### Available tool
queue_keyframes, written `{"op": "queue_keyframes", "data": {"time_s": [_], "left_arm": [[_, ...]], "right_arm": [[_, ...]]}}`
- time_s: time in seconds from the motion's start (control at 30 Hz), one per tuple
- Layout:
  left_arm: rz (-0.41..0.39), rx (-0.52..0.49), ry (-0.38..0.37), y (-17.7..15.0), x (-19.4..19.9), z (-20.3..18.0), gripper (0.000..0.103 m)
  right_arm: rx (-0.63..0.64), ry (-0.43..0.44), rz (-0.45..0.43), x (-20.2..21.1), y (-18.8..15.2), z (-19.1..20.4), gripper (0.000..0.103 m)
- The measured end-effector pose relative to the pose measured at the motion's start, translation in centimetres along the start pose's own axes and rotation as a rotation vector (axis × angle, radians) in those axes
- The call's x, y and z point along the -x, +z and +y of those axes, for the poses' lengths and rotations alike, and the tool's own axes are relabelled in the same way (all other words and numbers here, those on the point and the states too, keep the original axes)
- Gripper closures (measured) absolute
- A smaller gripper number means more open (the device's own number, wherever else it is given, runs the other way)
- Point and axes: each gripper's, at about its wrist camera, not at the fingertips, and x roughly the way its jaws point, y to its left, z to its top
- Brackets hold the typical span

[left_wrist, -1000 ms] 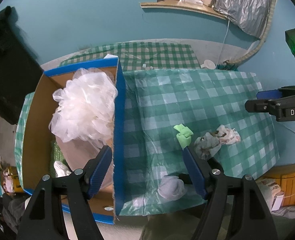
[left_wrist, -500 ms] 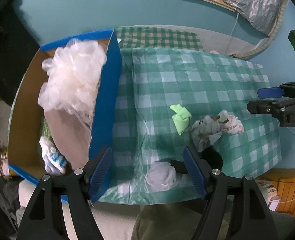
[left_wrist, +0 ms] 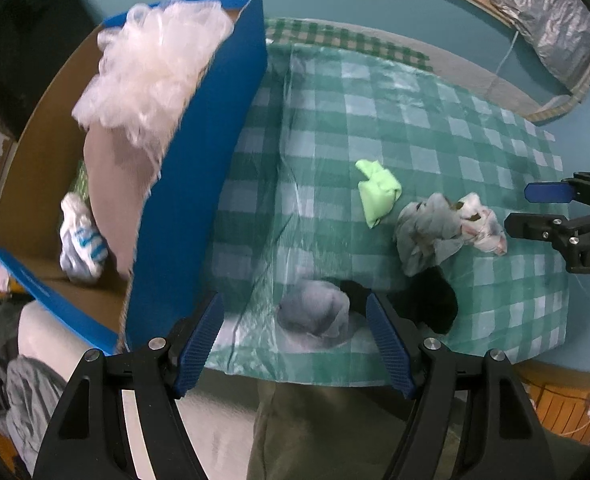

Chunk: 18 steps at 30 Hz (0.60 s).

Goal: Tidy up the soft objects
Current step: 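Move both tools back from the box toward the remaining items, then grasp the white bag with brown print with the right tool while the left tool grasps the grey sock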

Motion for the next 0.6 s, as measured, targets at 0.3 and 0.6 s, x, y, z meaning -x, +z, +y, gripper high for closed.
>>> {"op": "queue_keyframes", "data": {"time_s": [0.3,0.6], "left_arm": [[0.048,0.096,-0.007,-1.8,-1.9,-0.3,0.028],[0.054,0.130,0.019,-2.3,-3.8,-0.4,0.028]], "right_arm": [[0.143,-0.035,0.056,-3.0,-0.3,1.0,0.033],[0.198,-0.062,0.097,-5.8,-0.6,1.0,0.033]]}}
